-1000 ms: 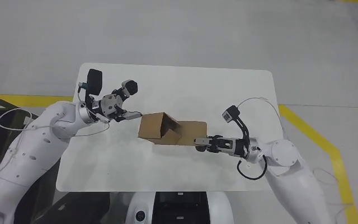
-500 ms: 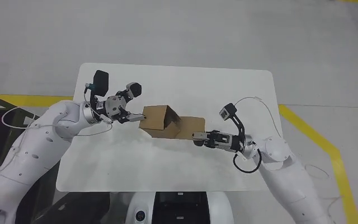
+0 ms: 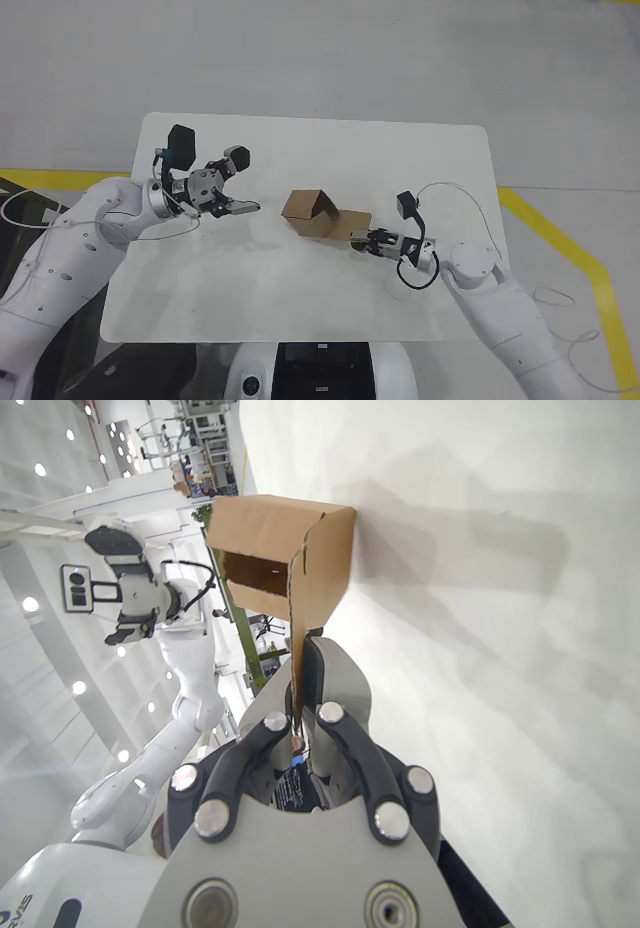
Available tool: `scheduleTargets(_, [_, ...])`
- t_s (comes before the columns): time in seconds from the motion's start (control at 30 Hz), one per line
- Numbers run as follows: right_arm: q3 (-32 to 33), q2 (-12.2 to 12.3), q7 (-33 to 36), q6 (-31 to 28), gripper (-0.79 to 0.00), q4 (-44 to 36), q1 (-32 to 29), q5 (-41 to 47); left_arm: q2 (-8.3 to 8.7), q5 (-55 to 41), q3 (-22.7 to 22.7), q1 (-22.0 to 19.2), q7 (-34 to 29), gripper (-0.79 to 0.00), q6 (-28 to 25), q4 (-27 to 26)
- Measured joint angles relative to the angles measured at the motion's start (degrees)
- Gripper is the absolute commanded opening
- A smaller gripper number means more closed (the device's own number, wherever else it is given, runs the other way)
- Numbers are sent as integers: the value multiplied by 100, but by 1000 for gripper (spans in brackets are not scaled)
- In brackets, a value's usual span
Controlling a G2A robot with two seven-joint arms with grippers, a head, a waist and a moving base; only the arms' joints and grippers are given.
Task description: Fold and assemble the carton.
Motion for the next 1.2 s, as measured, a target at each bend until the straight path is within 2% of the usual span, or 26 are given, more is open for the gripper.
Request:
scheduleTargets(0.27, [114,36,-313,167,-785,111,-94,-325,-89,70,61,-96,-274,0,4,-16])
scheduleTargets(0.43, [101,53,-321,270,-785,32,-112,-588,-207,300,243,-311,-624,0,251,-60])
scheduleTargets(0.57, [62,60,-352,351,-785,-68,-113,-817,-406,775,619,-639,-919,0,722,-70])
scheduleTargets(0.8, [125,96,-199,344,-785,-305,-221,-917,-766,1422,1239,-1162,-940,0,1017,337])
scheduleTargets(1.07, [215,145,-116,467,-785,-543,-341,-1101,-1061,2424,1671,-1452,-828,0,1401,702])
scheduleTargets(1.2, [222,151,-126,509,-785,-601,-360,-1140,-1186,2556,1828,-1540,-833,0,1431,873])
